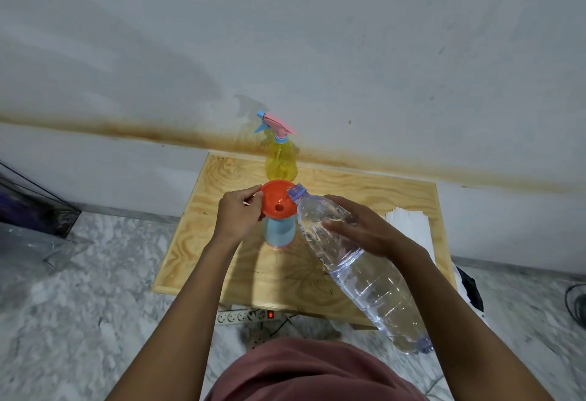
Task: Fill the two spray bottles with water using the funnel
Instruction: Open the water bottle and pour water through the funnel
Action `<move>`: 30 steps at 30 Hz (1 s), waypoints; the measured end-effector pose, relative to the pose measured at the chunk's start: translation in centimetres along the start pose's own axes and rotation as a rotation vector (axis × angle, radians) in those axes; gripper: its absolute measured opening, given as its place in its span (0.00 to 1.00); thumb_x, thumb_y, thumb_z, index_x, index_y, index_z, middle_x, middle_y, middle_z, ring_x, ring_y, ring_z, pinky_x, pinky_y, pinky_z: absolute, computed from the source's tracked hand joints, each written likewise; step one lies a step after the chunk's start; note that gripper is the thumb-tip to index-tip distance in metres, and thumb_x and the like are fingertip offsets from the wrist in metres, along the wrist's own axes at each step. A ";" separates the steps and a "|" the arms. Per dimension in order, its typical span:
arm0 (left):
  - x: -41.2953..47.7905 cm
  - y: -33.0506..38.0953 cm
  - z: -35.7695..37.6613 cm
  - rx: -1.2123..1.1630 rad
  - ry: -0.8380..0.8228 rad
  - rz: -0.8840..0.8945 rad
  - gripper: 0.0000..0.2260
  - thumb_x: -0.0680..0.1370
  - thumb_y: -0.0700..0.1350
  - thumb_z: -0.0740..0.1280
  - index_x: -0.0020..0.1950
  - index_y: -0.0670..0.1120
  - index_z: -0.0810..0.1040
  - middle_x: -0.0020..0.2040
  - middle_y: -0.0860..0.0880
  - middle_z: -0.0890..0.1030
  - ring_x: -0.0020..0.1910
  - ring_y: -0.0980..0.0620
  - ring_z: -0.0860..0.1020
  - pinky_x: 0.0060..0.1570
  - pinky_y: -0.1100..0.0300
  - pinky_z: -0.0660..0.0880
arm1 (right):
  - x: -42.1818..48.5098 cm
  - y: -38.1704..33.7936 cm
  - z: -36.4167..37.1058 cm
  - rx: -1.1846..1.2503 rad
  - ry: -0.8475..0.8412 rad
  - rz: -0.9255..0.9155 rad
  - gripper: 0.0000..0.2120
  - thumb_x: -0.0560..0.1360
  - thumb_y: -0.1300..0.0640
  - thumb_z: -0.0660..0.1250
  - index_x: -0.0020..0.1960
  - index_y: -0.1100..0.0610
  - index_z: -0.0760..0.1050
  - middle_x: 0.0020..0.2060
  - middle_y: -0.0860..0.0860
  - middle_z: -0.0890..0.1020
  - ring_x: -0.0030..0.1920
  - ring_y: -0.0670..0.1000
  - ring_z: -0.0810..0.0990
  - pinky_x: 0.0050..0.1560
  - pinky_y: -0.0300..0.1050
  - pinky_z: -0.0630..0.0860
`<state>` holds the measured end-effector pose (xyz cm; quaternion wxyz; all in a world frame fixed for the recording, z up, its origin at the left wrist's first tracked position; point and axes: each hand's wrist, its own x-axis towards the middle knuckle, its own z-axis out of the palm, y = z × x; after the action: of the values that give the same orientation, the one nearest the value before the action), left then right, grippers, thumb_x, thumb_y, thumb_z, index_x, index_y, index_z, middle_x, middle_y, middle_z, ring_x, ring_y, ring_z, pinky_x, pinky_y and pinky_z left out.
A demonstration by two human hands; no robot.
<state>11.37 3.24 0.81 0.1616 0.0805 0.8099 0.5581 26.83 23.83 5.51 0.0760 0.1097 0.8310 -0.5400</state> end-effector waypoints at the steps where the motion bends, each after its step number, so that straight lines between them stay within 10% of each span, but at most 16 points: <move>1: 0.0 0.0 0.0 -0.001 -0.001 -0.002 0.13 0.81 0.41 0.66 0.64 0.41 0.80 0.43 0.51 0.84 0.38 0.48 0.84 0.47 0.47 0.83 | 0.0 0.0 0.0 -0.003 0.000 0.000 0.17 0.75 0.41 0.67 0.60 0.26 0.68 0.57 0.36 0.80 0.54 0.39 0.82 0.54 0.43 0.81; 23: 0.0 -0.5 0.1 -0.032 0.014 -0.013 0.13 0.81 0.41 0.67 0.65 0.42 0.79 0.46 0.42 0.84 0.37 0.50 0.84 0.48 0.47 0.83 | -0.6 -1.2 -0.3 0.015 -0.006 0.033 0.16 0.76 0.45 0.68 0.58 0.27 0.69 0.49 0.33 0.82 0.50 0.39 0.84 0.48 0.37 0.79; 30: -0.2 -0.4 0.2 -0.036 0.011 -0.012 0.13 0.80 0.41 0.67 0.65 0.42 0.80 0.41 0.55 0.81 0.39 0.49 0.84 0.46 0.50 0.84 | -0.3 -0.8 -0.3 0.008 -0.019 0.036 0.17 0.76 0.45 0.68 0.61 0.29 0.70 0.52 0.37 0.84 0.51 0.41 0.84 0.51 0.42 0.80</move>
<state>11.60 3.18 0.43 0.1618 0.0697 0.8010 0.5721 26.84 23.73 6.41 0.0932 0.1199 0.8260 -0.5429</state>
